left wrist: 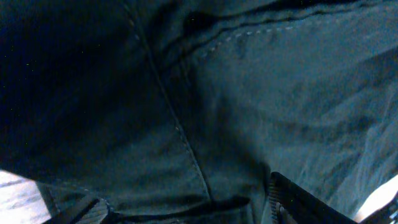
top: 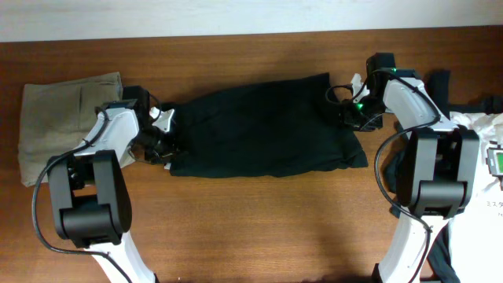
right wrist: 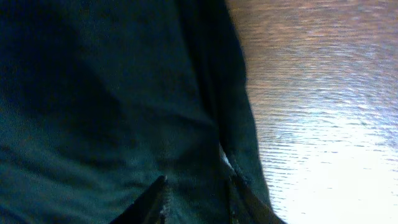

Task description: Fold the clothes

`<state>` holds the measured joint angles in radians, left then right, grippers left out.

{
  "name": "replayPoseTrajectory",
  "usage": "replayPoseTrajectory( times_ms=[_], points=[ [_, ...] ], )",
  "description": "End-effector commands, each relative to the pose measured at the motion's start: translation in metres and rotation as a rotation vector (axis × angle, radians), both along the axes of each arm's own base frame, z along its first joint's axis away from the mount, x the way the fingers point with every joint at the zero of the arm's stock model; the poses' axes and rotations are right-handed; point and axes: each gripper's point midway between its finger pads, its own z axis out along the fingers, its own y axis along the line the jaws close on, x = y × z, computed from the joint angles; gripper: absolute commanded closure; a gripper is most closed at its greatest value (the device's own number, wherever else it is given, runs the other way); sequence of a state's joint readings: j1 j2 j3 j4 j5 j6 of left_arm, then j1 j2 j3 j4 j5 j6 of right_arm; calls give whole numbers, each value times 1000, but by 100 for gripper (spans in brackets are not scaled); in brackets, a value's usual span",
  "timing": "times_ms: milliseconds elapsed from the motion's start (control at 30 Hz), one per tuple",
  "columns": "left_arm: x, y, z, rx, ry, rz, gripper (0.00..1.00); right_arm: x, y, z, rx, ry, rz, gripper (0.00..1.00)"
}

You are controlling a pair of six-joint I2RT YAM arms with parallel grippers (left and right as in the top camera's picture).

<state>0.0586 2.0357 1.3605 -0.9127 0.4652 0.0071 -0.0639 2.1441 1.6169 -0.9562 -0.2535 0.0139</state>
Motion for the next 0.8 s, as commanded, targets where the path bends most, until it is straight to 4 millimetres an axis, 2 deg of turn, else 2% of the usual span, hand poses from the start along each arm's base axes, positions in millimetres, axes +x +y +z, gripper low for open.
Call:
replayPoseTrajectory(
  times_ms=[0,33,67,100,133,167,200,233,300,333,367,400,433,500,567,633,667,733,767],
  points=[
    [-6,-9,-17,-43,42,-27,65,-7,6,4,26,14,27,96],
    [-6,-8,-16,-43,41,-33,92,-10,-9,2,-40,35,-4,96],
    [-7,-8,-16,-44,45,-34,100,-13,-31,1,-131,65,-95,96],
    [-9,-7,-16,-45,45,-41,100,-19,-56,2,-229,94,-209,96],
    [-10,-4,-16,-46,46,-49,100,-28,-73,5,-269,124,-291,96],
    [-13,1,-15,-44,56,-47,100,-39,-80,8,-252,168,-325,96],
    [-15,7,-15,-47,64,-42,100,-56,-81,9,-215,237,-339,69],
    [-18,13,-12,-50,81,-29,100,-73,-81,11,-199,304,-344,48],
    [-24,20,-6,-59,106,-37,100,-87,-79,16,-190,357,-318,48],
    [-31,22,4,-69,135,-61,99,-72,-62,23,-79,276,-225,48],
    [-32,22,7,-71,144,-63,80,-60,-51,26,-9,216,-169,49],
    [-32,22,11,-72,150,-64,61,-38,-31,33,114,97,-82,49],
    [-29,22,15,-72,145,-64,53,-8,-13,43,228,-59,-1,49],
    [-15,24,29,-65,108,-64,43,44,-2,55,238,-295,62,48],
    [3,27,46,-55,51,-66,37,71,11,57,227,-398,91,48],
    [32,31,64,-34,-61,-68,25,84,32,46,228,-431,136,47],
    [51,34,67,-18,-140,-70,21,86,45,32,226,-411,139,47],
    [67,40,63,14,-200,-70,19,84,57,4,213,-351,119,47],
    [69,41,58,18,-201,-71,20,81,63,-2,216,-335,126,47]
  ],
)
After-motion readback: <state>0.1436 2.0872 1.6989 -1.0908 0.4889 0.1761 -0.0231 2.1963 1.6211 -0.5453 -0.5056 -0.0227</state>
